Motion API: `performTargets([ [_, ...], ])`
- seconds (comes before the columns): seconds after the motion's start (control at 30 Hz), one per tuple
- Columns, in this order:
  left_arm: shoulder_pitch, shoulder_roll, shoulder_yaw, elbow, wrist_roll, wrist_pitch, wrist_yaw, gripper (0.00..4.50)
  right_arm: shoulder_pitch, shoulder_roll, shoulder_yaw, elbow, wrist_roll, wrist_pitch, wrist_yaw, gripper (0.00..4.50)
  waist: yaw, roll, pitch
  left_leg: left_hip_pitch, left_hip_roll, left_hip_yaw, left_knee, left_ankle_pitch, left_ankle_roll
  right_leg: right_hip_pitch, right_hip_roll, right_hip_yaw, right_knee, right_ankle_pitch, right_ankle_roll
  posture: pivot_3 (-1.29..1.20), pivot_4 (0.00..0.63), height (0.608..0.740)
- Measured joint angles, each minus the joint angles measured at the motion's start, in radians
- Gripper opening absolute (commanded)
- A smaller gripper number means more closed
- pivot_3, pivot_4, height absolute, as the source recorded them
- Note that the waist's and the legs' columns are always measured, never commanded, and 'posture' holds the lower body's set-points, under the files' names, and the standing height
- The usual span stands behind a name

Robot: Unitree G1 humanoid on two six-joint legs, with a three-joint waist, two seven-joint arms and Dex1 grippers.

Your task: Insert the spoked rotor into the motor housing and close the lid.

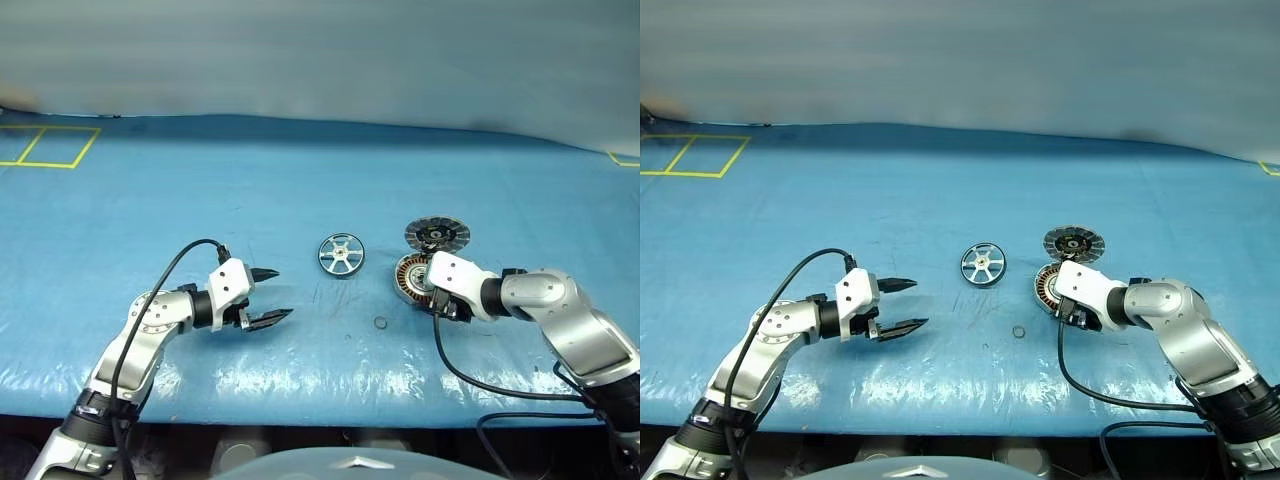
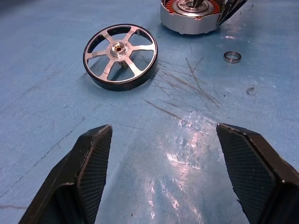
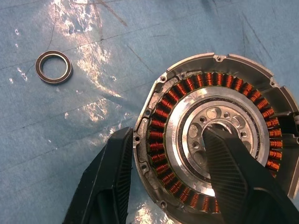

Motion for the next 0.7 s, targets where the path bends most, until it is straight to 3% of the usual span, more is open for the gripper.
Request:
performTargets([
  [0.23,0.005,0.001,0.002,-0.001,-0.016,0.001,0.0,3.81,-0.061,0.024,0.034,-0.024,-0.003,0.0,0.035,1.99,-0.002,0.001,0.002,-0.004,0.0,0.001,-0.001,0.0,0.0,-0.005,0.0,0.001,0.0,0.002,0.001,0.0,0.15,0.74],
  [0.7,0.067,0.006,0.039,-0.036,-0.034,0.018,0.032,3.81,-0.144,0.004,0.175,-0.307,0.026,0.004,0.213,1.99,0.005,0.002,0.005,-0.005,0.004,0.0,-0.002,0.0,0.001,-0.006,-0.001,0.0,-0.001,0.001,0.001,0.0,0.15,0.74],
])
